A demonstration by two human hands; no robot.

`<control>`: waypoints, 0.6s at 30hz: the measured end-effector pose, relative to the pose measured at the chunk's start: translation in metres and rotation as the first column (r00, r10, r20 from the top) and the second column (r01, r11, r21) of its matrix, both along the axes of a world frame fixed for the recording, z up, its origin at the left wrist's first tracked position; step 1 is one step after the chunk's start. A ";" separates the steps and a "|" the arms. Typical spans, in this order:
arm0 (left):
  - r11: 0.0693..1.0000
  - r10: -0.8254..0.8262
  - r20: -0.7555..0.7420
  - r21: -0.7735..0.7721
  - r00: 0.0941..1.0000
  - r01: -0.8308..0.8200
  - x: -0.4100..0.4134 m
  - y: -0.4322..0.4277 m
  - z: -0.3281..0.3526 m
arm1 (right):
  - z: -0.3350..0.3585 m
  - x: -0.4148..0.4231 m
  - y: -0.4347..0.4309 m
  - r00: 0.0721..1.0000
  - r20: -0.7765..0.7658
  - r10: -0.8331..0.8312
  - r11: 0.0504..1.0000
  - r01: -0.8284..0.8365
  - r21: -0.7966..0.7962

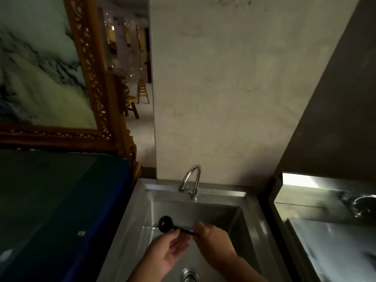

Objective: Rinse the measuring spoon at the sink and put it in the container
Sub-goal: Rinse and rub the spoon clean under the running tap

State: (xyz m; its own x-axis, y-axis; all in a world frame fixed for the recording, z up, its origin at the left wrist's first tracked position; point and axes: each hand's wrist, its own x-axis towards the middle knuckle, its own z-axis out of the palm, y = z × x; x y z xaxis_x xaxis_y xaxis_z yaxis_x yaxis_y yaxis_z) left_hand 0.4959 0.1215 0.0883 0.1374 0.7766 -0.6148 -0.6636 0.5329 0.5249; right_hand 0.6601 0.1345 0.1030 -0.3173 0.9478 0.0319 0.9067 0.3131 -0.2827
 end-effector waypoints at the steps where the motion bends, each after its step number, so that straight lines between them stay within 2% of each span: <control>1: 1.000 -0.009 0.013 0.014 1.000 0.009 0.001 -0.006 0.011 | 0.009 0.004 -0.004 0.999 0.026 0.032 0.998 -0.033 0.061; 4: 0.997 0.007 0.047 0.071 0.999 -0.010 0.003 -0.018 0.042 | 0.038 0.012 -0.013 0.994 0.053 0.091 0.970 -0.100 0.222; 8: 0.980 0.033 0.095 0.194 0.995 -0.051 0.002 -0.031 0.083 | 0.079 0.017 -0.025 0.994 0.053 0.101 0.925 -0.113 0.363; 12: 0.964 0.028 0.152 0.257 0.988 -0.067 -0.001 -0.033 0.113 | 0.114 0.015 -0.030 0.989 0.094 0.118 0.879 -0.148 0.452; 18: 0.940 0.001 0.263 0.328 0.965 -0.091 -0.013 -0.030 0.141 | 0.155 0.004 -0.040 0.974 0.225 0.017 0.809 -0.146 0.570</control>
State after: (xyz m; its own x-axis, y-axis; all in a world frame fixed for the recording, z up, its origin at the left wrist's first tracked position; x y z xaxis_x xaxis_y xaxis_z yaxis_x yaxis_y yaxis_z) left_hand 0.4832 0.0918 0.2294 0.2141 0.9397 -0.2666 -0.8183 0.3216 0.4765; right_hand 0.6639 0.0941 0.2578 -0.4528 0.7423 0.4940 0.8863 0.4350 0.1588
